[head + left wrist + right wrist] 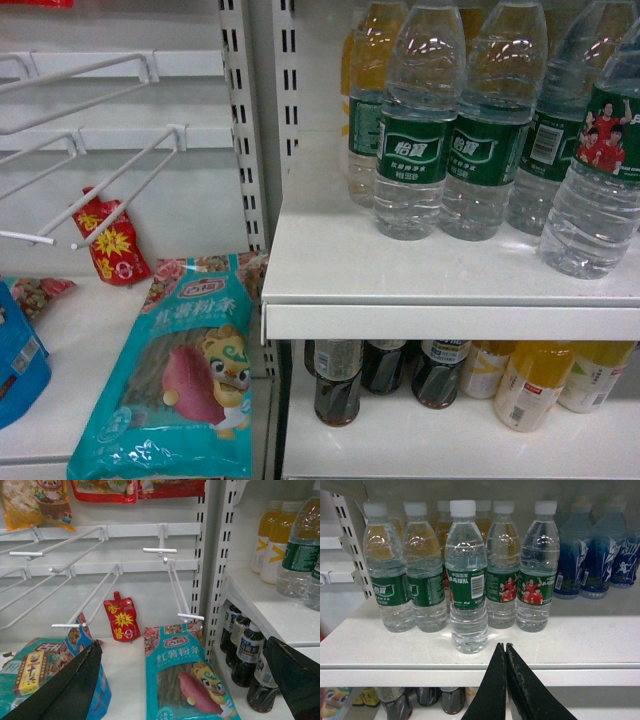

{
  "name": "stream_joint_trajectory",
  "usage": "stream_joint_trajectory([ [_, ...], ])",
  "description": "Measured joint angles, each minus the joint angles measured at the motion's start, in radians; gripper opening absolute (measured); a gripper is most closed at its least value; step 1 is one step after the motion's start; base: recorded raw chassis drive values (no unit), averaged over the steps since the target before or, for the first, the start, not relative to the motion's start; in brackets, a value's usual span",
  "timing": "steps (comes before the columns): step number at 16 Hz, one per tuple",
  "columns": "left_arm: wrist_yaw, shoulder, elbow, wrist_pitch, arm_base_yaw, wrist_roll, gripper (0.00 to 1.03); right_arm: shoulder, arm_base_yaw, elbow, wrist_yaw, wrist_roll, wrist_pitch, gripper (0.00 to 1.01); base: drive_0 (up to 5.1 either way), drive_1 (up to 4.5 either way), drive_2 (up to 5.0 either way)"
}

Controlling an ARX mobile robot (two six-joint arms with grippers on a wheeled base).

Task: Move water from second to third shelf

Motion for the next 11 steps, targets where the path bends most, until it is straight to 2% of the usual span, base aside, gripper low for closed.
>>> stream_joint_trajectory([
  [8, 0.000, 0.000, 0.000, 0.000, 0.000, 0.000, 0.98, -0.111, 0.000, -0.068, 0.000, 0.000, -0.047, 0.02, 0.0, 0.00, 0.0],
  [9, 0.000, 0.000, 0.000, 0.000, 0.000, 0.000, 0.98, -0.166, 0.000, -0.066, 0.001, 0.000, -0.135, 0.02, 0.0, 0.00, 0.0],
  [10, 0.001, 0.000, 0.000, 0.000, 0.000, 0.000, 0.98, -0.280, 0.000, -0.090, 0.000, 0.000, -0.180, 0.02, 0.0, 0.00, 0.0],
  [11, 0.001, 0.000, 0.000, 0.001, 0.000, 0.000, 0.98, -0.292, 0.000, -0.104, 0.002, 0.000, -0.194, 0.02, 0.0, 0.00, 0.0],
])
